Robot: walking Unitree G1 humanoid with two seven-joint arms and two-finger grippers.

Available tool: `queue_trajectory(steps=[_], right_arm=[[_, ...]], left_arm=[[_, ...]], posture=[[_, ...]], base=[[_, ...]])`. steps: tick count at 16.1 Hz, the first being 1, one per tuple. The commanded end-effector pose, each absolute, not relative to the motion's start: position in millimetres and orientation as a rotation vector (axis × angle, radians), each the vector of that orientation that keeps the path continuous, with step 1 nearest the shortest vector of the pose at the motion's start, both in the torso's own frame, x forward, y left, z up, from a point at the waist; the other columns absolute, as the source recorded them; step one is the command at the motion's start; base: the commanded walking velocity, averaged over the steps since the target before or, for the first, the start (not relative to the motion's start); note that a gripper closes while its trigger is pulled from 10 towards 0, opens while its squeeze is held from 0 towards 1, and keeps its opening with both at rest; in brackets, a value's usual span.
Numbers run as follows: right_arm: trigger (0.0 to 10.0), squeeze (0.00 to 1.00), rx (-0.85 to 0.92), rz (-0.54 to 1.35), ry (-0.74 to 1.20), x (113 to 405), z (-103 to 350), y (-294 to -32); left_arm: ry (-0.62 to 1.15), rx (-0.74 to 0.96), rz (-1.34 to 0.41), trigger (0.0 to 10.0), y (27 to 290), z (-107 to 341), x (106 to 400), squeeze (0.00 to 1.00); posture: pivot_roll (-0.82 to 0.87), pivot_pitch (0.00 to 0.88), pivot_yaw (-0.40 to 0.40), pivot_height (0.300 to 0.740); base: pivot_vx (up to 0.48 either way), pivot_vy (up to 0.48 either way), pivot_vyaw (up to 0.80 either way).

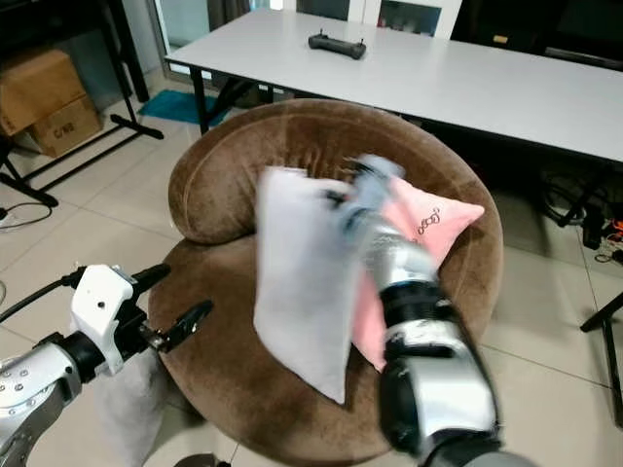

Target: Move the pillow to the sofa from floor

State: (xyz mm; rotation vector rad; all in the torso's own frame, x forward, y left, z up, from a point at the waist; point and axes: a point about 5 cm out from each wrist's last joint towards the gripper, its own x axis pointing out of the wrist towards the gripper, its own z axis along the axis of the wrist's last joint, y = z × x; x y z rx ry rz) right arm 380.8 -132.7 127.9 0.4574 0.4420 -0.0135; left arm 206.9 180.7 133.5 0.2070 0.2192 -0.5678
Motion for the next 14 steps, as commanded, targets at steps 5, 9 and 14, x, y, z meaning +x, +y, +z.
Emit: queue_trajectory(steps=[5, 9, 14], right_arm=[[10.0, 0.24, 0.448, -0.404, 0.399, 380, 116, -206], [10.0, 1.00, 0.467, -0.455, 0.359, 376, 111, -224], [10.0, 1.00, 0.602, -0.377, 0.174, 381, 126, -225]], left_arm=[[0.215, 0.223, -0.585, 10.0, 183, 135, 209, 0.00], [0.233, 0.219, -0.627, 10.0, 181, 133, 208, 0.00], [0.212, 0.216, -0.635, 10.0, 180, 136, 209, 0.00]], posture=[[0.12, 0.000, -0.026, 0.740], [0.12, 0.000, -0.023, 0.740], [0.12, 0.000, -0.019, 0.740]], base=[[0.000, 0.000, 0.00], [0.000, 0.000, 0.00], [0.000, 0.000, 0.00]])
